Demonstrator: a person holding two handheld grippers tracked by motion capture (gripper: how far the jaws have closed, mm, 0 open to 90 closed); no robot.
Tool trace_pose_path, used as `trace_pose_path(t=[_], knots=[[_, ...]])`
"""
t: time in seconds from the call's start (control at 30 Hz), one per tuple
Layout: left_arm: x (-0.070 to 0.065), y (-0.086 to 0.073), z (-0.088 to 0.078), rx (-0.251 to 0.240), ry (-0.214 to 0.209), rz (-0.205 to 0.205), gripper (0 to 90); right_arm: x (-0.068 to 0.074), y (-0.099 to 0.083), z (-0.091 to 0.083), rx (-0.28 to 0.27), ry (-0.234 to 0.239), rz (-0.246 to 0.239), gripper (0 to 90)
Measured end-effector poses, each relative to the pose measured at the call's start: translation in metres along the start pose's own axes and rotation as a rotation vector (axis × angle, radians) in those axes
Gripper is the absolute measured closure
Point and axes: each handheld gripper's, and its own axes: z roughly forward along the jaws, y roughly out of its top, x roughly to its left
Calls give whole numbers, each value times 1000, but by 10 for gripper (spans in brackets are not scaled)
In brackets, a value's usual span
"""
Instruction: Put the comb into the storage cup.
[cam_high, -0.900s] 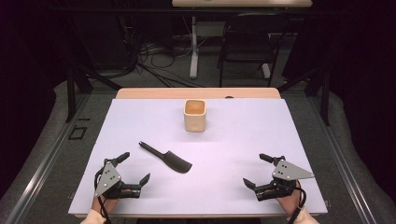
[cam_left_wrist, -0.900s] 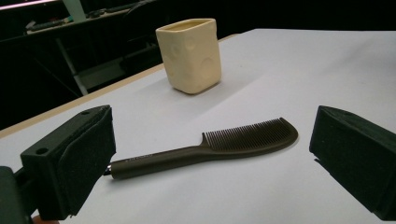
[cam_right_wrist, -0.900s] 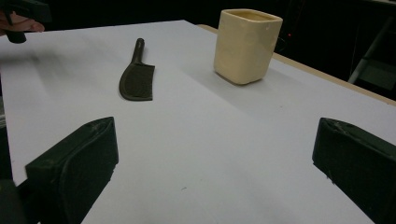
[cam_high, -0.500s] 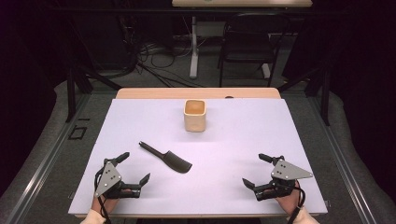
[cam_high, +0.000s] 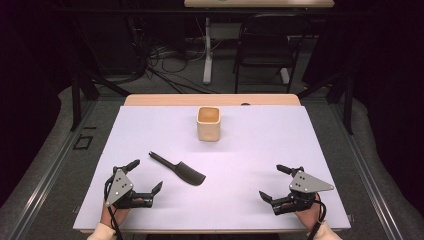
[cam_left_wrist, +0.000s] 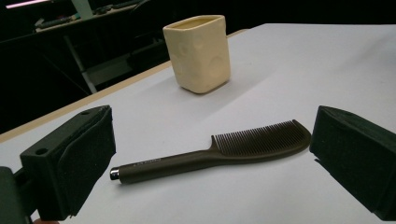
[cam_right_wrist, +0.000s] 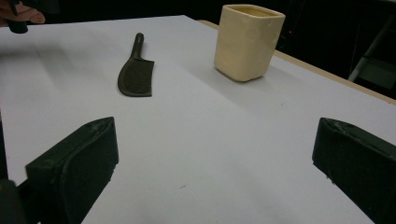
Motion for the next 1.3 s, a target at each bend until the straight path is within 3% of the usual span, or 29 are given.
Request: trace_pose_path(t=[0.53,1.3], knots=[[11,5,20,16,20,-2,1,1,0,1,10,-5,-10,0],[27,7,40,43,34,-42,1,2,0,1,15,-4,-10,0]])
